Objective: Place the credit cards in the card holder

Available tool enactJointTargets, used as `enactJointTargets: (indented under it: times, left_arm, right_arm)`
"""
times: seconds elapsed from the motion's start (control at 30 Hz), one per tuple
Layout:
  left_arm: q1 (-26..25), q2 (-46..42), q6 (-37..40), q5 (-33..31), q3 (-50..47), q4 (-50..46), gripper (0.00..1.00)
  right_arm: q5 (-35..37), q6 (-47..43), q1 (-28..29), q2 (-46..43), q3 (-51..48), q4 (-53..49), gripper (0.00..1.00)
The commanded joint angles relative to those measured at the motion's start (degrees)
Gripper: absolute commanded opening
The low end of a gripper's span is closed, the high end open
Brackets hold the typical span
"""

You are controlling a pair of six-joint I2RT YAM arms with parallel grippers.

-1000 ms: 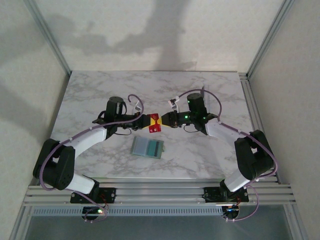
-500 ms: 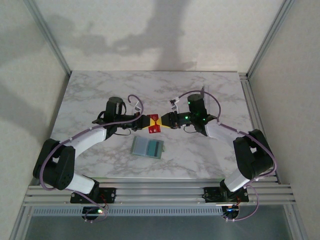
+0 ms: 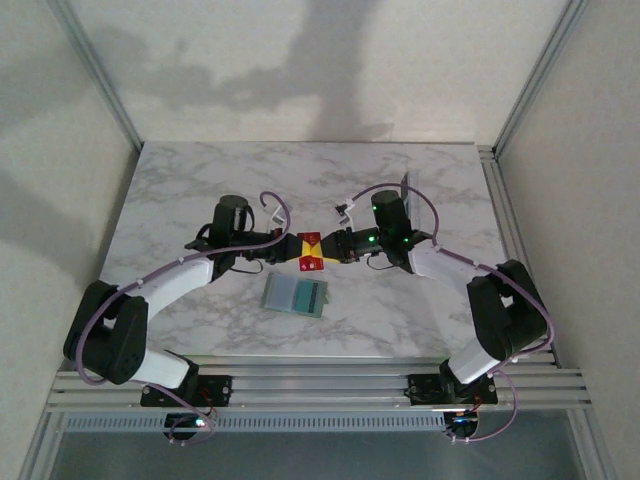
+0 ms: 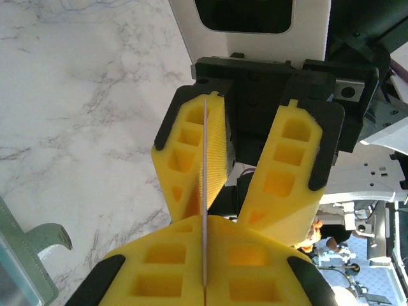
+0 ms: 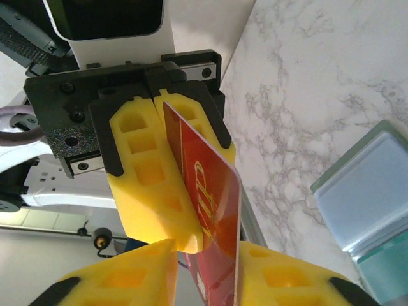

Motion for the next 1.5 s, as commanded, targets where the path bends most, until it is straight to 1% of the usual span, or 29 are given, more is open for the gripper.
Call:
enactJointTargets:
  times: [0.0,0.1,0.13,0.2,0.23,0.27,0.33,0.4,0.5,0.53,0.57,0.6,0.63,0.73,0.77,0.8,0.83,0.9,0.97,1.0,1.1,1.13,1.23,1.4,1.47]
  left_arm:
    - [-0.5,-1.3,3.5,1.6,2.1,-2.4,0.0]
    - [-0.4,-0.4,3.8,1.0,2.0,-2.8,0.0]
    - [-0.3,-0.2,3.7,1.1,2.0,-2.8,0.0]
    - [0.1,-0.1,4.0,1.0,1.9,-3.4,0.0]
    - [0.3,-0.1,4.2,0.8,1.8,-3.7,0.0]
    - [0.4,-0.3,4.3,0.6,1.5,-3.6,0.01]
    - [0.7,-0.4,4.0,0.3,1.1,-3.2,0.01]
    - [0.9,-0.2,3.5,0.2,1.0,-2.8,0.01]
    - [1.2,0.1,3.7,0.2,1.1,-2.9,0.01]
    - [1.2,0.2,3.6,0.0,1.0,-2.9,0.02]
    - [1.2,0.3,3.6,-0.4,1.2,-3.0,0.03]
    - [1.3,0.5,3.7,-0.8,1.4,-3.5,0.07]
    - [1.5,0.7,3.9,-1.5,1.7,-4.5,0.14]
    - [2.2,0.5,5.9,-5.9,2.1,-9.7,0.41]
    - [2.5,0.3,6.7,-9.0,2.0,-12.2,0.51]
    - [2.9,0.1,7.4,-13.4,2.1,-15.0,0.58]
    - [3.1,-0.1,7.7,-16.6,2.0,-16.9,0.6]
    - [3.7,-0.5,7.5,-19.7,0.9,-18.4,0.62]
    - [3.8,-1.4,7.1,-21.9,-0.5,-19.0,0.63]
    - [3.8,-2.0,7.2,-24.7,-1.0,-20.2,0.64]
    - [3.8,-2.9,8.2,-33.9,-1.7,-24.7,0.65]
    - [3.8,-2.9,8.2,-35.6,-2.0,-25.4,0.65]
    - [3.8,-2.5,7.8,-36.9,-4.4,-25.3,0.64]
    - [3.8,-0.4,4.3,-38.0,-7.8,-22.1,0.53]
    - [3.8,0.2,3.7,-38.8,-8.8,-21.5,0.5]
  right_arm:
    - [-1.4,-2.0,0.4,-2.2,0.9,-0.9,0.23]
    - [-1.3,-1.9,0.1,-2.1,1.0,-1.2,0.19]
    - [-1.0,-1.8,0.0,-2.4,0.8,-1.2,0.21]
    - [-0.2,-1.9,-0.2,-3.0,0.3,-1.2,0.34]
    - [-0.3,-2.2,-0.2,-3.1,0.2,-1.1,0.34]
    - [-0.5,-2.3,-0.4,-3.1,0.2,-1.3,0.32]
    - [-1.3,-2.2,-0.6,-2.9,0.4,-1.5,0.23]
    - [-1.3,-1.9,-0.7,-3.2,-0.1,-1.2,0.17]
    - [-1.4,-1.8,-0.7,-3.1,-0.5,-0.3,0.02]
    - [-1.6,-1.6,-0.7,-2.8,-0.4,-0.1,0.0]
    - [-1.7,-1.4,-0.7,-2.7,-0.4,-0.1,0.0]
    - [-1.5,-1.1,-0.7,-2.7,-0.5,-0.1,0.0]
    - [-1.0,-0.8,-0.7,-2.8,-0.7,-0.1,0.0]
    - [0.8,0.1,-0.5,-2.7,-1.4,-0.5,0.0]
    - [1.5,0.6,-0.5,-2.7,-1.9,-0.4,0.0]
    - [2.9,1.3,-0.2,-2.8,-2.6,-0.2,0.02]
    - [4.7,1.7,0.2,-2.9,-3.2,-0.6,0.02]
    - [8.6,2.8,1.3,-2.7,-4.8,-0.4,0.0]
    - [10.9,4.3,2.1,-1.6,-6.5,1.2,0.0]
    - [12.1,5.2,2.3,-0.5,-7.0,1.6,0.0]
    - [12.0,7.8,3.4,3.7,-8.2,5.2,0.0]
    - [12.6,8.4,3.8,4.6,-8.6,6.1,0.0]
    - [13.8,9.6,5.0,8.0,-8.6,7.4,0.0]
    - [15.4,12.1,5.5,12.1,-9.5,9.2,0.0]
    - [14.7,12.2,5.6,13.5,-9.2,10.0,0.0]
